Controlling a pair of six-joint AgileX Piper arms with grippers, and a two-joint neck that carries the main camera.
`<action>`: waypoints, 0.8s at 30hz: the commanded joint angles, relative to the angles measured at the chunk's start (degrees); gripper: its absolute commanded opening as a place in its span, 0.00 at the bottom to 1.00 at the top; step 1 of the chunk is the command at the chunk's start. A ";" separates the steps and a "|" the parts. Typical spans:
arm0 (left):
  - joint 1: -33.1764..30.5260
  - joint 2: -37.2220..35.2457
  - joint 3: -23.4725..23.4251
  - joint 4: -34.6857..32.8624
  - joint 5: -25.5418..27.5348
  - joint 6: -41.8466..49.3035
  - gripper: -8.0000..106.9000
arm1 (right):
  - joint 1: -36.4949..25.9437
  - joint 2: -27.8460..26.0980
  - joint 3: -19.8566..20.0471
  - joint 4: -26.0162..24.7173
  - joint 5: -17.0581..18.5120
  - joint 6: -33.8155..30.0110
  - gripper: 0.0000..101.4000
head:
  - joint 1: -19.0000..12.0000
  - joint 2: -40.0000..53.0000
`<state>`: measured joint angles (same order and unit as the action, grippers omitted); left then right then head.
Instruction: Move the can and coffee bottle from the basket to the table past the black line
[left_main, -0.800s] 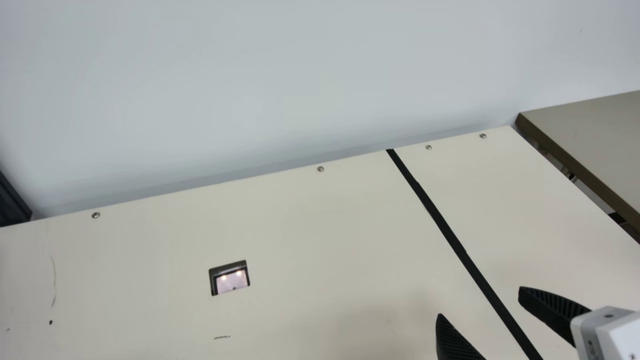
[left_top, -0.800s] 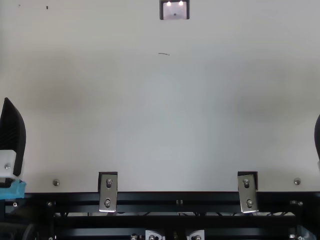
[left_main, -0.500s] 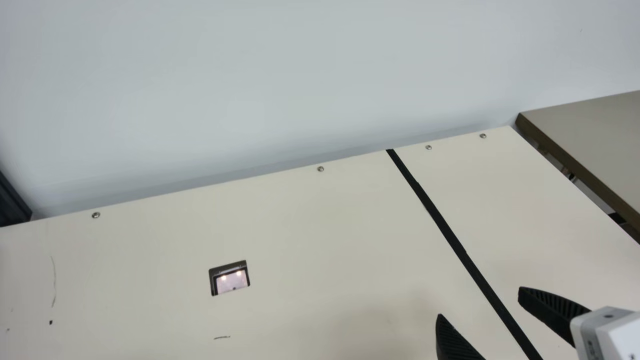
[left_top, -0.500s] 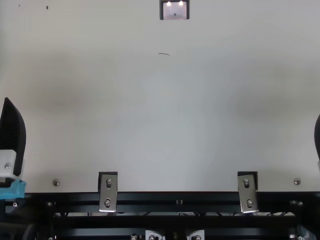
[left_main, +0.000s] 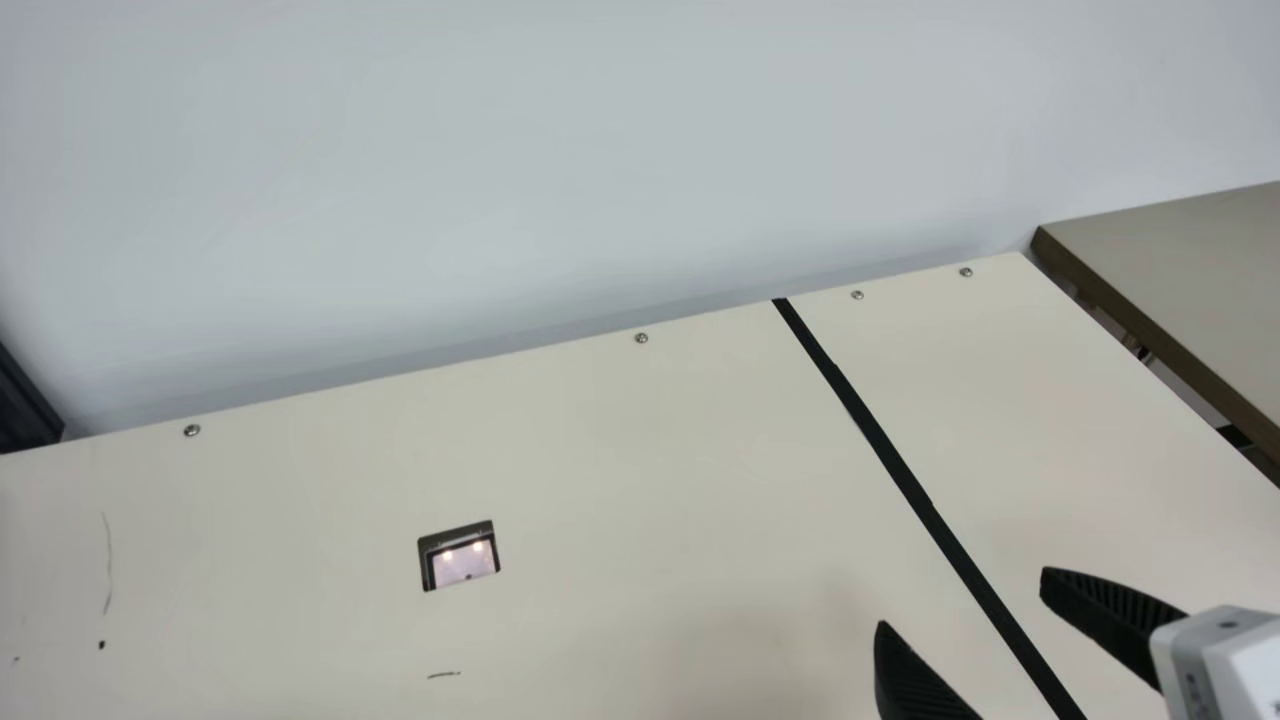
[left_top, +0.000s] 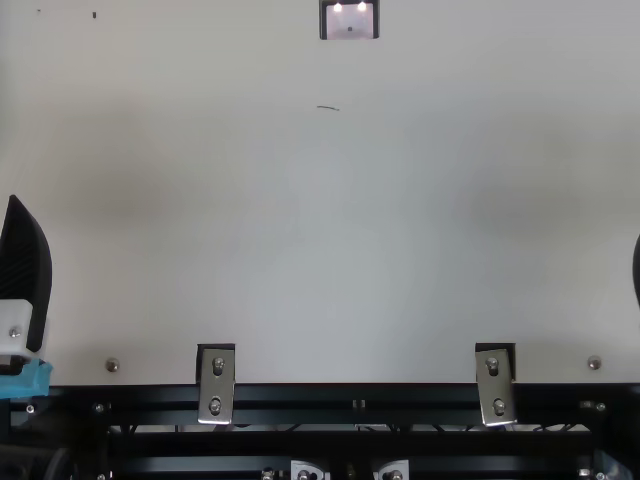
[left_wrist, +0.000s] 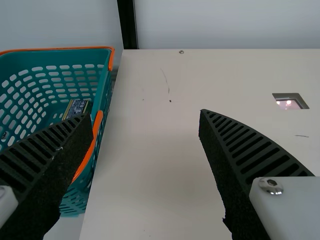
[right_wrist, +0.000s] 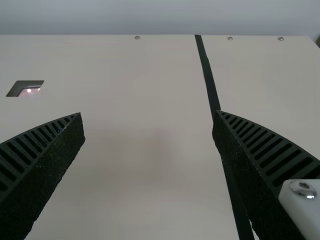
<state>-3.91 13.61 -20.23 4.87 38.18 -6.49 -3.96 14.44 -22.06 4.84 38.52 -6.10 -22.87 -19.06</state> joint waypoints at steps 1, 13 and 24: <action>0.00 0.00 0.00 0.00 0.00 0.00 0.85 | 0.10 0.99 -2.12 0.08 0.41 0.49 1.00 | -1.46 0.30; 0.00 0.00 0.00 0.00 0.00 0.00 0.85 | 2.31 6.51 -22.31 0.45 10.48 6.16 1.00 | -1.46 0.30; 0.00 0.00 0.00 0.00 0.00 0.00 0.85 | 11.67 8.26 -38.56 1.34 24.68 19.38 1.00 | -1.46 0.30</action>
<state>-3.91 13.61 -20.23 4.87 38.18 -6.49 5.42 22.46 -57.39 6.17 60.45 10.00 -22.87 -19.06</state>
